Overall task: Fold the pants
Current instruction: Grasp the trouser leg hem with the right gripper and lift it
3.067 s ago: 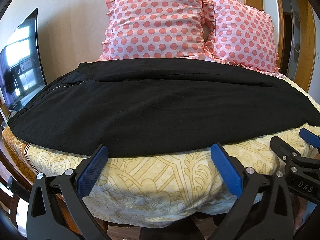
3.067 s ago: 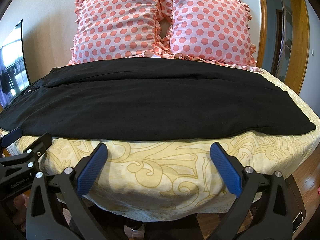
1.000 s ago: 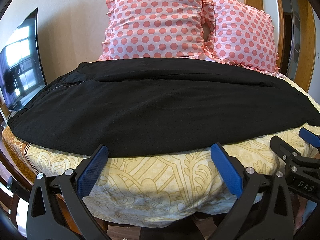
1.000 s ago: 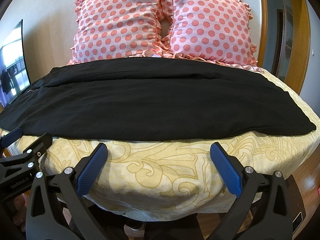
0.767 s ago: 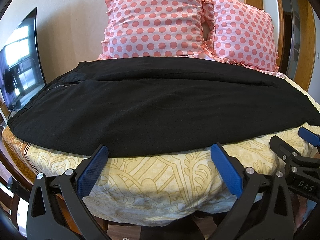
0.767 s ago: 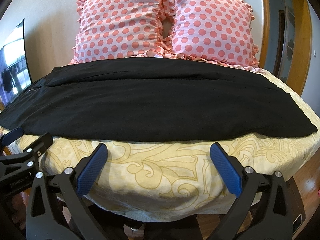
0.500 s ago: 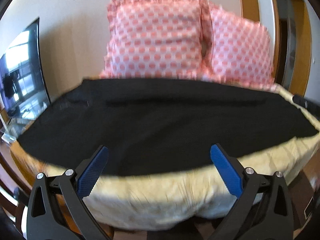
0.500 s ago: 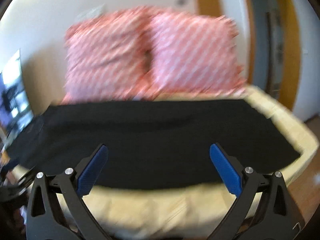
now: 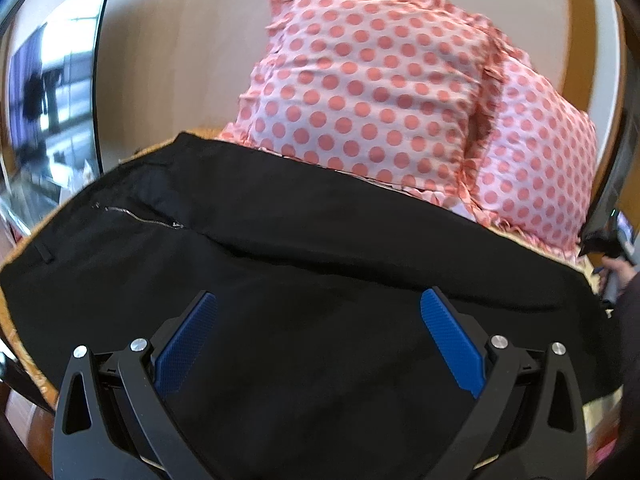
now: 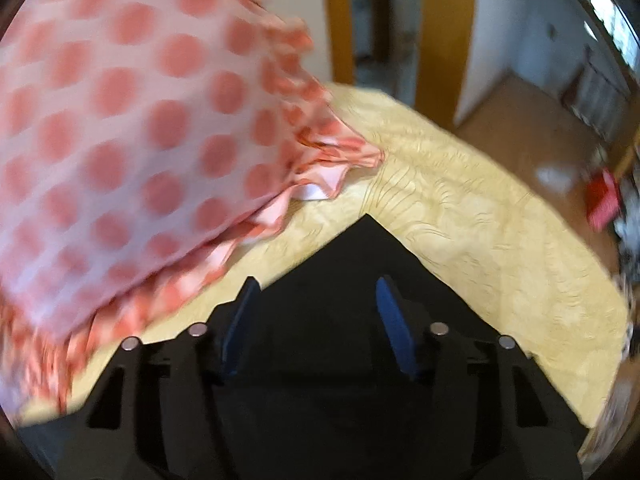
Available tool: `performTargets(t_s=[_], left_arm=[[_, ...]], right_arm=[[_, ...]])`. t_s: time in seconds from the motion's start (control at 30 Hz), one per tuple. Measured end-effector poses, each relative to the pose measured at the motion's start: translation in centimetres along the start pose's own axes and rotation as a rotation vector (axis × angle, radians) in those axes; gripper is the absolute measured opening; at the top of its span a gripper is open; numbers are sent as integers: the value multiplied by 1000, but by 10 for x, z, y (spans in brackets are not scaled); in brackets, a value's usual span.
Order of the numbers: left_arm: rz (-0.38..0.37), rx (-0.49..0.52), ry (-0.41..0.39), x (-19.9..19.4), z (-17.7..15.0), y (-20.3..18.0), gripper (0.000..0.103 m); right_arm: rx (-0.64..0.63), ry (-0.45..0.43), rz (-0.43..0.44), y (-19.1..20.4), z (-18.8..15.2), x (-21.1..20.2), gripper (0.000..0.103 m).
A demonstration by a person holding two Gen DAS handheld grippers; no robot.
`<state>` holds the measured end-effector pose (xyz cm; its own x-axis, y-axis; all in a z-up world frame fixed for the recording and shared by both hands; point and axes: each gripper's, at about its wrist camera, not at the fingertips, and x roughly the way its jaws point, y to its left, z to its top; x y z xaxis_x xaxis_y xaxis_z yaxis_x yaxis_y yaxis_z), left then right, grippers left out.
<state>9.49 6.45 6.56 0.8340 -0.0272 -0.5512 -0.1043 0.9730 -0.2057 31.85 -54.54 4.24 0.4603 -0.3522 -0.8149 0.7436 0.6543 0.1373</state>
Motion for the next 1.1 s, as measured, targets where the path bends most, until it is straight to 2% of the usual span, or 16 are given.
performTargets(t_s=[0.07,0.1,0.2,0.3,0.33,0.37,0.43,0.57,0.67,0.73,0.8,0.9,1.0,1.07,1.1], left_arm=[[3,-20,1,5,2,3,102],[6,-32,-1,7,2,5,102],[19,-27,22,15,3,4,102],[11,9,39,19,1,1,102],[0,19,38,17,0,1,102],[-12,21,35,15,-1,1,102],[-39,17,30,10,-2,3,102],[-76,-6,10,-4,-4,10,102],[-74,-30,9,-10,-6,17,102],[-80,-50,9,-13,-8,21,102],[-95,-73,-15,-19,-9,26,102],[-147,-105,-63,-25,-3,33,102],[-153,-107,-59,-26,6,36,102],[-109,-118,-17,-22,14,42,102],[-106,-126,4,-19,16,46,102]], right_arm=[[16,21,-41,4,5,18,58],[8,44,-88,6,5,29,58],[-63,-20,-146,15,-4,30,59],[-77,-50,-96,6,-16,19,28],[-59,-49,-41,-2,-19,14,7],[-29,-44,37,-12,-23,6,2],[37,-62,197,-40,-35,-17,2],[86,-157,421,-97,-68,-79,1],[149,-164,577,-154,-119,-116,1],[184,-149,612,-182,-152,-126,1],[240,-84,636,-202,-183,-122,1],[291,-1,657,-212,-199,-101,2],[343,27,659,-216,-196,-93,19],[363,17,686,-216,-194,-95,41],[360,10,682,-214,-192,-96,45]])
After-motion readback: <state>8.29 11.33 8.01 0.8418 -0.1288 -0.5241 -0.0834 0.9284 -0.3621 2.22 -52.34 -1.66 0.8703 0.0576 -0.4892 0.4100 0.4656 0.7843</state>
